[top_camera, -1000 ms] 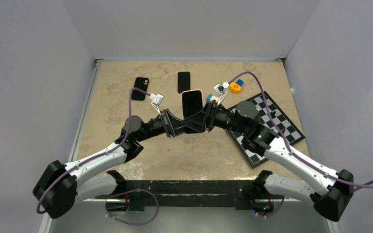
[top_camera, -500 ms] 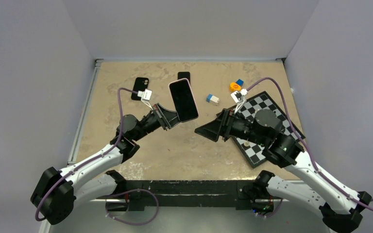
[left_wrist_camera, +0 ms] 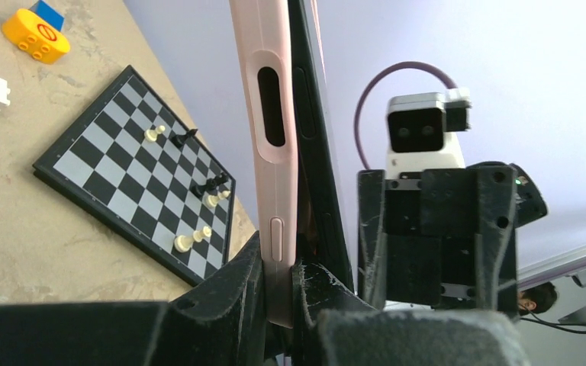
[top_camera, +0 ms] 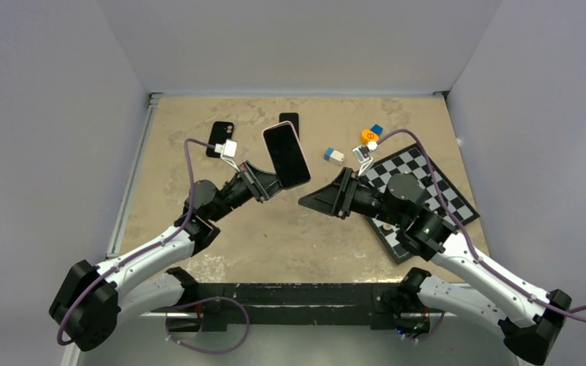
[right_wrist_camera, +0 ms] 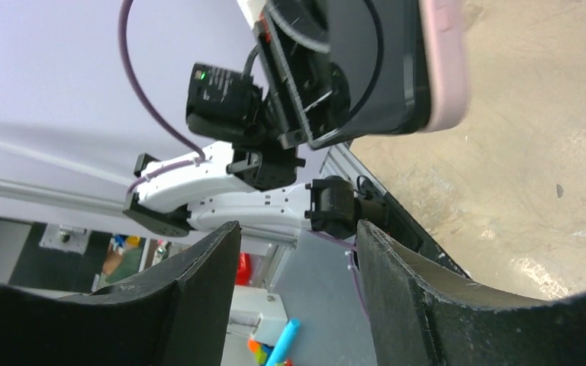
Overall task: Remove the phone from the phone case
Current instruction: Remove the phone case from the phone.
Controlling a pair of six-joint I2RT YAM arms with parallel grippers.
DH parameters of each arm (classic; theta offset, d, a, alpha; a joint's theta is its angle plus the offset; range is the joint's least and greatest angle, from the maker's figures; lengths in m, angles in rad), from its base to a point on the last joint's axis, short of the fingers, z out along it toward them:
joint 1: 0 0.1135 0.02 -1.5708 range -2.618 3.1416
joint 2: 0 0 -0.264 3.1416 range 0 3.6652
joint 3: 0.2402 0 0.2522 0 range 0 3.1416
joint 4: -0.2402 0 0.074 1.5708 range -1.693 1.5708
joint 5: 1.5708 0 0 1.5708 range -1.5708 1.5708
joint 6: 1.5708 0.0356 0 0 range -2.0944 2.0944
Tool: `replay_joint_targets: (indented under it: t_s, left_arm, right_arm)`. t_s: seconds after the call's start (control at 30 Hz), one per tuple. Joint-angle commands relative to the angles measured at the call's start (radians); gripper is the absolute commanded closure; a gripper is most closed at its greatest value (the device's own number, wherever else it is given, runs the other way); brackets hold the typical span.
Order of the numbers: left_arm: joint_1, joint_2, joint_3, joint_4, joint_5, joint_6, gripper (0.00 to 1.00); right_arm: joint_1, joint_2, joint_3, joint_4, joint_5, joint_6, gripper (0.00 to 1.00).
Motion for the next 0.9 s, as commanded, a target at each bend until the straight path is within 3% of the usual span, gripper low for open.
replay_joint_targets:
  t_s: [0.0,0.33,0.67,0.87]
  left_arm:
    - [0.002,-0.003,-0.010,0.193,-0.007,-0.032,1.00]
    - [0.002,0.011,-0.017,0.231,0.008,-0.051,1.00]
    - [0.001,0.007,-0.027,0.249,0.002,-0.063,1.00]
    - [-0.002,0.003,-0.021,0.246,0.005,-0.064,1.00]
  right_arm:
    - [-0.041,0.012,-0.055,0.196,-0.011,0.119,0.40]
    - [-0.093,0.044,-0.074,0.273,-0.027,0.169,0.50]
    - [-0.107,0.057,-0.071,0.252,0.023,0.178,0.52]
    - [-0.114,0.063,-0.092,0.259,0.027,0.189,0.59]
